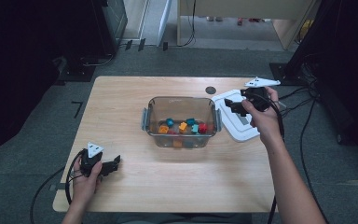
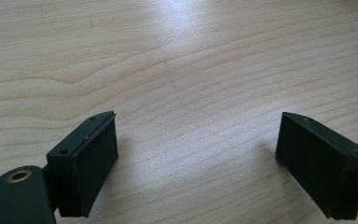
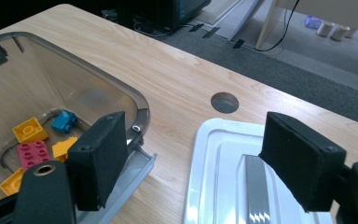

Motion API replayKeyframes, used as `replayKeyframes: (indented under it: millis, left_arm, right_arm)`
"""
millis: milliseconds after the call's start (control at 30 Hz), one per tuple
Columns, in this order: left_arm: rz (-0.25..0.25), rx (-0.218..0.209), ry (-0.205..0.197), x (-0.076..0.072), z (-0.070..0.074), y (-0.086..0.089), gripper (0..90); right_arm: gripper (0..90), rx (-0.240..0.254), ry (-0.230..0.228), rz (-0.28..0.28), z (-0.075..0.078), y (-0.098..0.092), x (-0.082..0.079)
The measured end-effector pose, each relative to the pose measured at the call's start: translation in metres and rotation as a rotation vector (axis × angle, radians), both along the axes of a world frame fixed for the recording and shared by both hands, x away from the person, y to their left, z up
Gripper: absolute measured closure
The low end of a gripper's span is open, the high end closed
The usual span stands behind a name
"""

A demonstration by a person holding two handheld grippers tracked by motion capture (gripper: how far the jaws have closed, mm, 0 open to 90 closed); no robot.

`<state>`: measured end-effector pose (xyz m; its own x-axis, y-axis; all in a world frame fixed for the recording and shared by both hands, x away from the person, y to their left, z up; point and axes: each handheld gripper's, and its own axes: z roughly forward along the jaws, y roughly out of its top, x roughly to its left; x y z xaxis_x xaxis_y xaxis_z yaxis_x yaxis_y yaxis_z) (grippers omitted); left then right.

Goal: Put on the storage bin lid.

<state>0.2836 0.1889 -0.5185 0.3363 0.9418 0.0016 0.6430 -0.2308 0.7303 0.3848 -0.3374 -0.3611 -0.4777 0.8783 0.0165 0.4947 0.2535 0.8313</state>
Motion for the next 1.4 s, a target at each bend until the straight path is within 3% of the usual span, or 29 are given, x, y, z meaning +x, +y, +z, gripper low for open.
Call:
replayKeyframes:
  millis: [800,1000,1400]
  left_arm:
    - [0.000,0.000,0.000,0.000,0.000,0.000,12.8]
    - [0.000,0.000,0.000,0.000,0.000,0.000,12.8]
    - [0.000,0.000,0.000,0.000,0.000,0.000,12.8]
  right_arm:
    - [29.1,0.018,0.055,-0.088,-0.043,-0.035,0.019]
    - [34.6,-0.010,0.059,-0.142,-0.057,-0.044,0.025]
    - [41.0,-0.013,0.090,-0.168,-0.083,-0.052,0.038]
